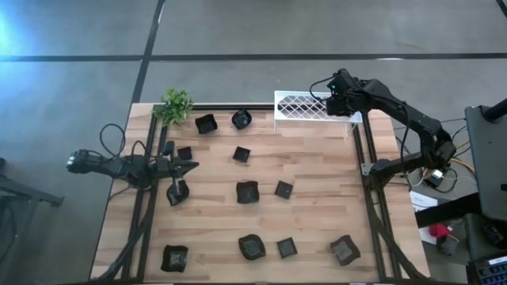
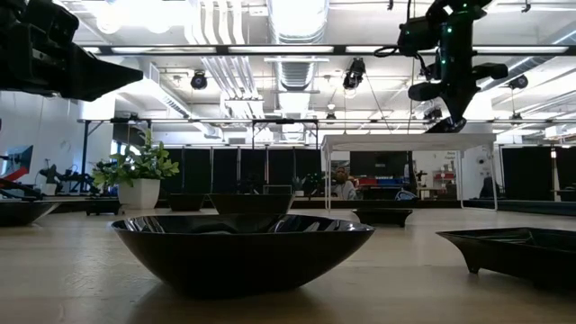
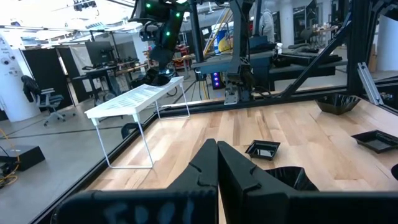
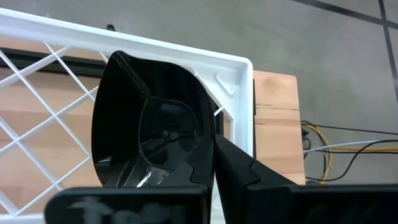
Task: Pick & Place Mini shaped plates
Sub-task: Put the black leaf-shaped plate on the shelf, then put the black square plate on the shelf
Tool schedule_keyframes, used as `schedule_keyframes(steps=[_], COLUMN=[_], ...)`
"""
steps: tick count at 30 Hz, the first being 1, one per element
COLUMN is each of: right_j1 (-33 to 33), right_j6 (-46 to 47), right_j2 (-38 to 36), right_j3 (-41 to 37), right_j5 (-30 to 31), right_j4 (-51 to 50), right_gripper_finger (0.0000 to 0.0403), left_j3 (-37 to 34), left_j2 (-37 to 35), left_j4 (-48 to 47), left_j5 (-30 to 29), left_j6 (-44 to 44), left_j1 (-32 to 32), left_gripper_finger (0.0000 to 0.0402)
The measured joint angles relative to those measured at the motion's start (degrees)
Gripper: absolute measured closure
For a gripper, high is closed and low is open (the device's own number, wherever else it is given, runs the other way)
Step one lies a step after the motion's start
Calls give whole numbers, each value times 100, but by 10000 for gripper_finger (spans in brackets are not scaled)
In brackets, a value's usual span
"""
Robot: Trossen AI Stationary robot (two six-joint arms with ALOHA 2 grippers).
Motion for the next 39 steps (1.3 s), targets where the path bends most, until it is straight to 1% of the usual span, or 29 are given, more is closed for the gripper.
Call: schedule_keyframes(steps=[8,19,26,29,33,36,39], right_j1=[0,0,0,0,104,344,702], right_j6=[-17,26,-141,-248,-476,-686,-816], right_j2=[1,2,2,-27,-208,-358,-510], right_j3=[0,0,0,59,204,274,293], right_j5=[2,2,22,20,22,40,55], right_j4=[0,0,0,-19,0,22,27], right_gripper_finger=[392,339,326,335,365,389,394], left_j3=[0,0,0,0,0,0,0], left_j2=[-2,-2,1,-1,1,1,-1], left_j4=[1,0,1,1,-1,1,1], left_j5=[0,1,1,0,0,0,1], left_j6=[0,-1,0,-1,-1,-1,-1], left_j1=[-1,-1,-1,-1,-2,-2,0], left_gripper_finger=[402,402,402,402,402,402,402])
